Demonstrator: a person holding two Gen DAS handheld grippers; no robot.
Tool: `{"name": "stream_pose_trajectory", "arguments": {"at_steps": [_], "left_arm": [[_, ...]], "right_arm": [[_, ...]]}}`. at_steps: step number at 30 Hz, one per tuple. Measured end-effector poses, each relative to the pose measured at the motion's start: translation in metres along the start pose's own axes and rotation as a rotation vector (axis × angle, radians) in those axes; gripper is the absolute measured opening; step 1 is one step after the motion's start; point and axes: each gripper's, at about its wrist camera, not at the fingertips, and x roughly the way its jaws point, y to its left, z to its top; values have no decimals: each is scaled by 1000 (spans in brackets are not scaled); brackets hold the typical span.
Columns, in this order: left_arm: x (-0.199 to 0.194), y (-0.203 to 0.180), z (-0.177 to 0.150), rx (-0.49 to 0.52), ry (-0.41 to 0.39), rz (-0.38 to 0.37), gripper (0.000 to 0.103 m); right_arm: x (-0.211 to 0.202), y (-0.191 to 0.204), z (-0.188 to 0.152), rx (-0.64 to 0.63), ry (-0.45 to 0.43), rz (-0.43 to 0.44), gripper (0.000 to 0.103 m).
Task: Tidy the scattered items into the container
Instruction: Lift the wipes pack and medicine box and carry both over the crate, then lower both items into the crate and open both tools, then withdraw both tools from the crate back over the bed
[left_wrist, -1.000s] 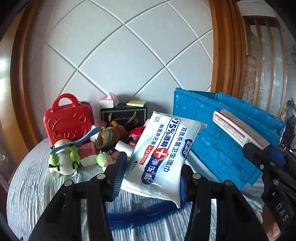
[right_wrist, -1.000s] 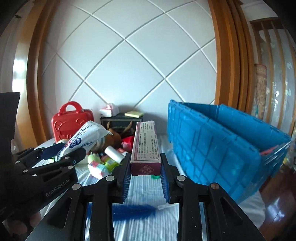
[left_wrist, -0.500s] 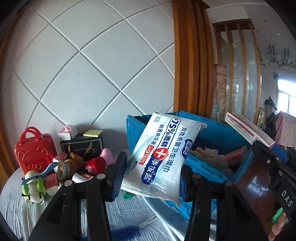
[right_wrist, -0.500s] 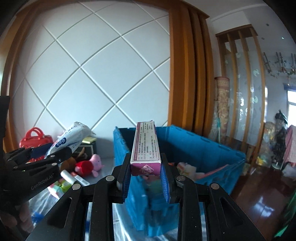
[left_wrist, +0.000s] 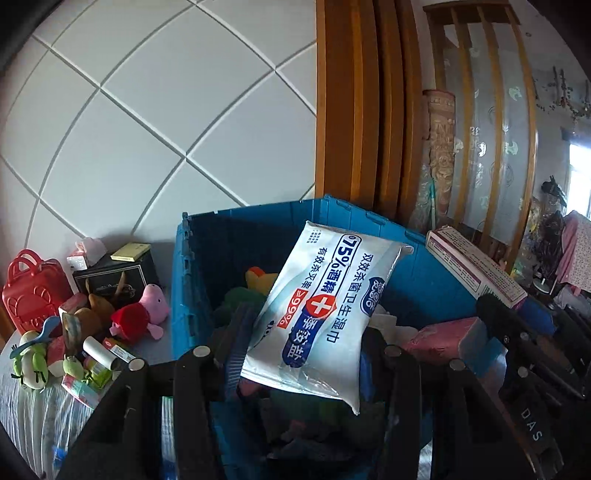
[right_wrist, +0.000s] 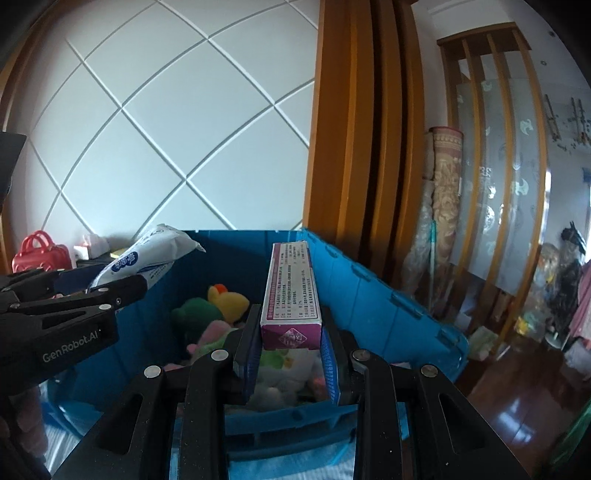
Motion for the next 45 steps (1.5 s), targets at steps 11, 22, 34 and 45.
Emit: {"name": "stream_pose_trajectory", "arguments": {"at_steps": [11, 22, 34, 45], "left_arm": [[50, -39, -4, -9, 189, 83, 60], [43, -44, -5, -1, 160, 90, 76], [10, -44, -11, -22, 104, 93, 77], [-70, 2, -19, -89, -38, 167, 94]], "right_arm": [[77, -45, -15, -18, 144, 82, 28], [100, -54, -14, -4, 193, 73, 29], [69, -74, -12, 34, 133, 69, 84], [0, -54, 2, 69, -4, 162, 102]]}}
